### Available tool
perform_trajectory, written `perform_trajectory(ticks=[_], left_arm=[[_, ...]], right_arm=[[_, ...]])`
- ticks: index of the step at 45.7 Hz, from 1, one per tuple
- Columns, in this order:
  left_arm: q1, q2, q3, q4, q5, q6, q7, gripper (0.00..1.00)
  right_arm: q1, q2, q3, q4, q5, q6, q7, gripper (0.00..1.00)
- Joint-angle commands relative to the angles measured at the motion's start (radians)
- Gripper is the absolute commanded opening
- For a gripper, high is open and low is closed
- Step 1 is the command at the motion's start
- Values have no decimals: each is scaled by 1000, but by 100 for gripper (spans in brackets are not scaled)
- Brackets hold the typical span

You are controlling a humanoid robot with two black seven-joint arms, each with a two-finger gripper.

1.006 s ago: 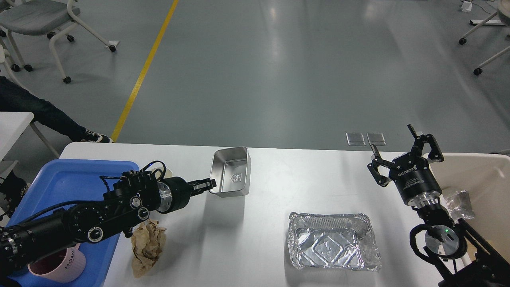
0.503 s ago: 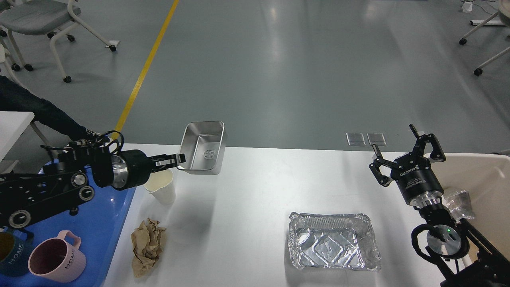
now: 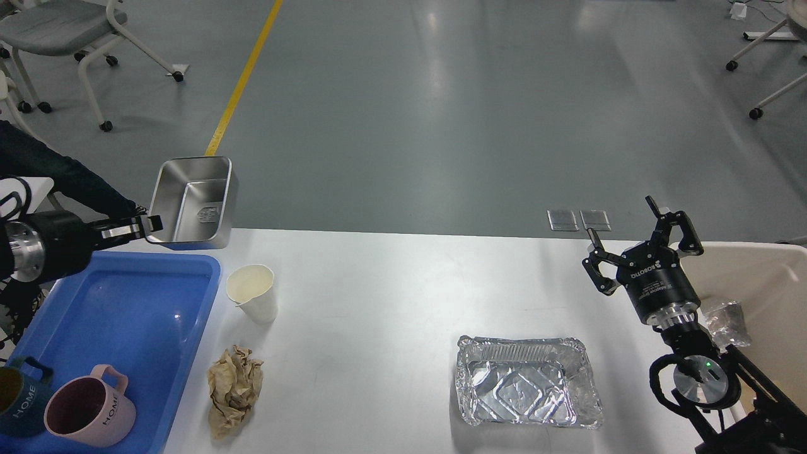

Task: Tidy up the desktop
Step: 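Lower the steel box into the blue tray and release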

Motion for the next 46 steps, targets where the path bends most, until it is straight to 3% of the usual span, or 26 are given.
perform_trajectory(ticks=[1, 16, 28, 46], left_arm=[[4, 72, -2, 8, -19, 0, -2, 0], [83, 84, 12, 78, -74, -2, -38, 0], [179, 69, 14, 173, -71, -10, -39, 0], [264, -42, 17, 325, -59, -10, -79, 0]], right_arm=[[1, 4, -1, 0, -1, 0, 0, 100], [-3, -2, -1, 0, -1, 3, 0, 100], [-5, 1, -1, 0, -1, 3, 0, 100], [-6, 0, -1, 0, -1, 5, 2, 100]])
